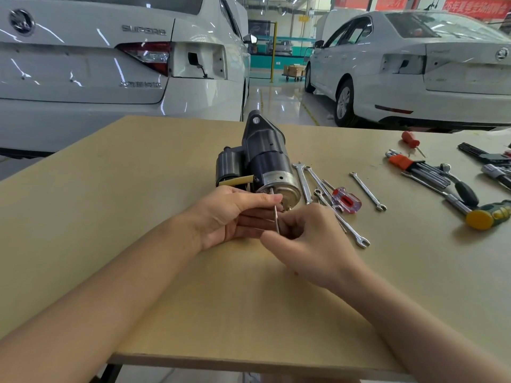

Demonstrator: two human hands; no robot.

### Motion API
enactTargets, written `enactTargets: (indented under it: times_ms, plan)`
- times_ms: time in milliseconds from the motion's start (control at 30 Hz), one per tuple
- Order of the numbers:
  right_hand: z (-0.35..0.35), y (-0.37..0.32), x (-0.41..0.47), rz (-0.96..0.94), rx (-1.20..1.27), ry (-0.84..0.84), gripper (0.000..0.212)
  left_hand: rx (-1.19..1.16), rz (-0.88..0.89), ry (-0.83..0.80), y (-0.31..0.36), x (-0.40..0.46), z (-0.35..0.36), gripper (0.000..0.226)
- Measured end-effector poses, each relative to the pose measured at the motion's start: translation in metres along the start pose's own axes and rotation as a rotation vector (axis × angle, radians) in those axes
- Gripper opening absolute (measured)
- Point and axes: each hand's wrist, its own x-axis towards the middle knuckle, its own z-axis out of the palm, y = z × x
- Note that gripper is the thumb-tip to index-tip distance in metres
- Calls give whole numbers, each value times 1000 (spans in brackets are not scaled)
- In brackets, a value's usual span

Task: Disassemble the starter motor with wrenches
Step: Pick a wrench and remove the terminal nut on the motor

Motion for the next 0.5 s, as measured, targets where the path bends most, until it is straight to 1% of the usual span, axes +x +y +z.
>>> enactTargets:
  times_ms: [67,133,267,333,400,433,500]
  plan:
    - [-4,-2,-8,-36,-3,-55,39,-14,-11,-12,1,1,-2,26]
    - [-6,-5,-19,-74,-43,-70,36,-13,-18,-34,1,1,-4,22]
    - [-11,-9,-43,-218,-92,-14,37,1,-27,-91,3,-1,-6,20]
    - [-23,-6,-45,-320,-99,106,35,-33,-28,-86,4,-2,-7,20]
    - [-42,5,-38,-375,-180,283,37,-59,-29,-63,5,-1,-8,21]
    - [-54,13,-31,-362,-251,359,39,-64,-31,-52,5,-1,-8,23]
    - [-78,34,-14,-232,-397,439,42,-64,-37,-39,5,-1,-7,28]
